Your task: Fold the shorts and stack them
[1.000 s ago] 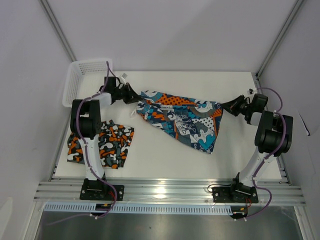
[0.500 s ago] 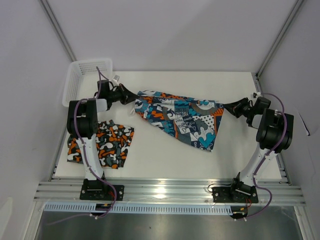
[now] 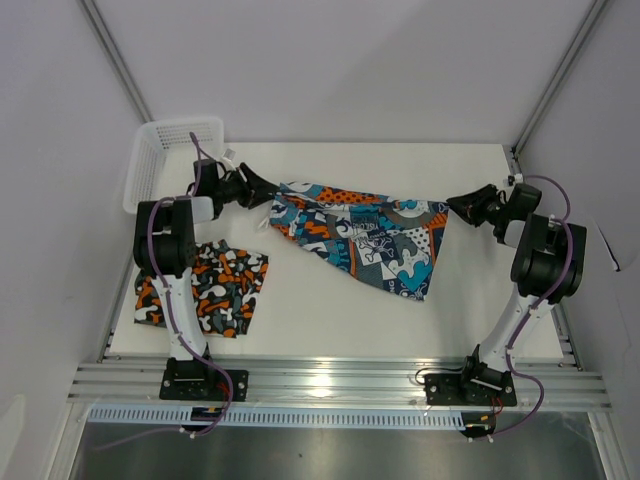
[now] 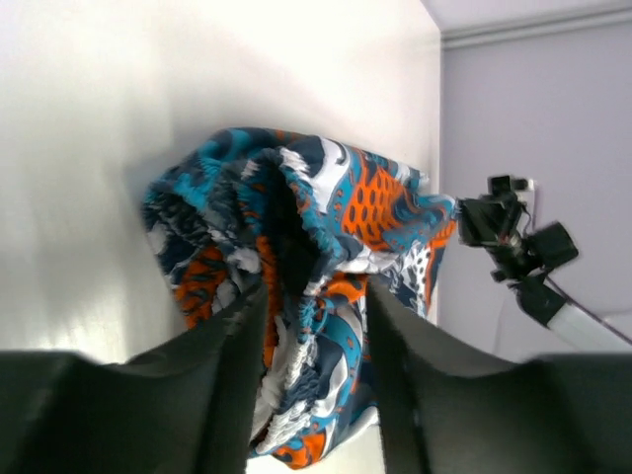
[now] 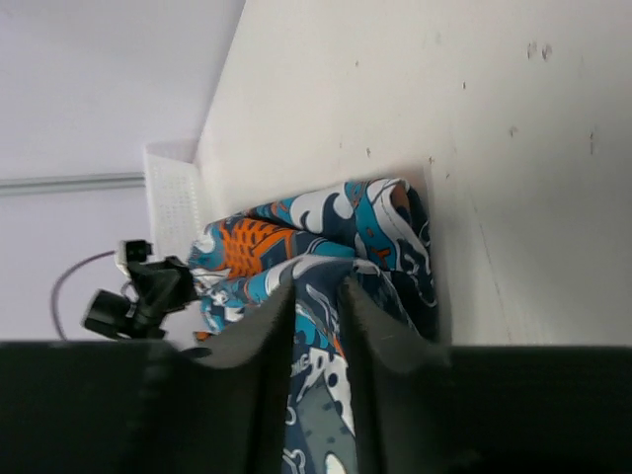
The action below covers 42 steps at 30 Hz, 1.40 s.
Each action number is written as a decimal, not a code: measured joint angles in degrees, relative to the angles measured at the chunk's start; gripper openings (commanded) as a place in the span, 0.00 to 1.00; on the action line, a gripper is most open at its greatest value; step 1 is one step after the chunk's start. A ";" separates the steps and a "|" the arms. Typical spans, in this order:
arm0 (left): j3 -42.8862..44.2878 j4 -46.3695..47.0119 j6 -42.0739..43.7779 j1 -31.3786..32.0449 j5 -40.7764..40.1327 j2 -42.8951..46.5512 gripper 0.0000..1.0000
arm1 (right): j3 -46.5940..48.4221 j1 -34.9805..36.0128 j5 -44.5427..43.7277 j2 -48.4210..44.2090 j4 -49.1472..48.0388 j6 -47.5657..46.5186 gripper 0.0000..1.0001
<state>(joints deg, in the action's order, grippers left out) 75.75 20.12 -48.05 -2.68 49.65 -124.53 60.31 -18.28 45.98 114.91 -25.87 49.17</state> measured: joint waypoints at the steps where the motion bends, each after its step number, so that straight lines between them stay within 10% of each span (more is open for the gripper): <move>1: 0.57 -1.99 1.22 0.04 -1.29 0.00 0.66 | 0.66 0.22 -0.61 0.00 0.85 -0.66 0.46; 6: 2.47 -9.03 6.25 0.50 -6.16 0.11 0.88 | 2.32 1.44 -4.70 -0.52 6.40 -5.29 0.73; 12: 1.92 -16.70 10.82 0.90 -11.04 3.17 0.99 | 2.38 3.26 -12.66 -7.50 17.84 -11.17 0.72; 20: -4.72 -16.81 12.09 1.27 -12.81 10.91 0.99 | 2.84 12.52 -16.50 -21.14 22.27 -14.71 0.47; 27: -6.01 -16.39 12.17 3.08 -11.72 10.62 0.99 | 4.52 25.83 -10.60 -16.31 19.15 -12.24 0.02; 42: -3.80 -18.95 14.53 5.90 -11.96 6.97 0.97 | 16.20 35.85 0.87 11.04 6.32 -2.54 0.00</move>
<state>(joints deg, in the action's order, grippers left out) 71.94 1.17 -33.52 3.22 37.69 -117.56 76.51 17.56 46.85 125.95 -19.55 46.63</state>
